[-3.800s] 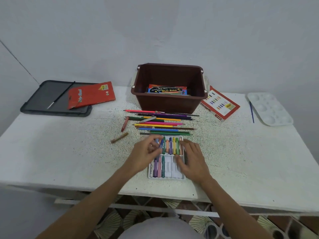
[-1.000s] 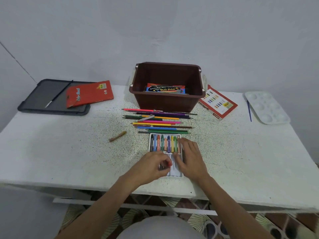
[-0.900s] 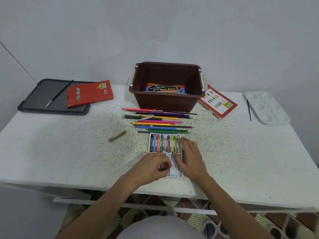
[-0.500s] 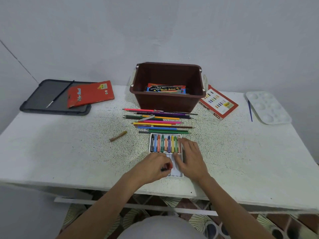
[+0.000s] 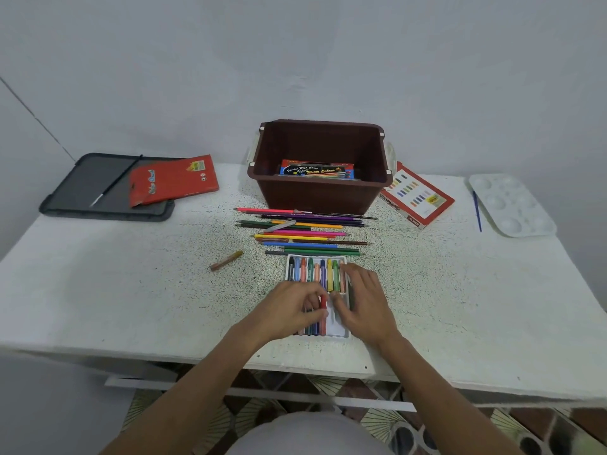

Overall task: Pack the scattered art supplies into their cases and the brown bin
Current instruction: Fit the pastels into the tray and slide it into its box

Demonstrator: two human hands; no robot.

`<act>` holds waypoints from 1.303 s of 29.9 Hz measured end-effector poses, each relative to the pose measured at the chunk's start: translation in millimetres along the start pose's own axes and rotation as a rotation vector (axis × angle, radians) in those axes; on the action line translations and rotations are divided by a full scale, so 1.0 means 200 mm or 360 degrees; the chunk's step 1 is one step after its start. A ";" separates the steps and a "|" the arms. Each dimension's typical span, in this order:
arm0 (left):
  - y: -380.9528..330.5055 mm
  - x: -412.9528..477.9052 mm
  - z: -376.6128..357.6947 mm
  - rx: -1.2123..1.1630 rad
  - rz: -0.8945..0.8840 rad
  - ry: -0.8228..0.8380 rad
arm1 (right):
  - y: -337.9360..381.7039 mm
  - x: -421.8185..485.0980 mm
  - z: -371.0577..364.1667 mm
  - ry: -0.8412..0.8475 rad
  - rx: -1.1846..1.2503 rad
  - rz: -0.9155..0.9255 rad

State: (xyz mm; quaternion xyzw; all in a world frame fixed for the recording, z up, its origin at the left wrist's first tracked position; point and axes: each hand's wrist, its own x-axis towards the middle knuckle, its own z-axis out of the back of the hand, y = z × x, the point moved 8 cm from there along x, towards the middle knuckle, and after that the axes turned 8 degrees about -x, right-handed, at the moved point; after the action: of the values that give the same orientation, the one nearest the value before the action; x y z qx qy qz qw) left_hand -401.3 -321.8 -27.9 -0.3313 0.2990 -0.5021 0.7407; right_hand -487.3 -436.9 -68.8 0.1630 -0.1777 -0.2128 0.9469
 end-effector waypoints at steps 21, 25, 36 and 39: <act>0.18 0.07 0.02 0.0722 0.0224 -0.0344 | 0.00 0.00 0.00 0.0012 0.0028 -0.0030; 0.22 0.06 0.03 0.0727 0.0250 -0.0381 | 0.00 0.00 0.00 0.0019 0.0015 -0.0030; 0.33 0.11 0.29 0.0503 0.0203 -0.0819 | 0.00 -0.01 -0.01 0.0022 -0.0092 -0.0030; 0.40 0.15 0.43 0.0534 0.0294 -0.0994 | 0.00 -0.01 -0.01 0.0029 -0.0096 -0.0037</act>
State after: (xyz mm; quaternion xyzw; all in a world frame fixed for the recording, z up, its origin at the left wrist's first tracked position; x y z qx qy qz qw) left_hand -281.7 -310.8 -43.9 -0.3142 0.0005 -0.3497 0.8826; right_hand -488.2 -435.1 -70.6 0.1384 -0.1607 -0.2275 0.9504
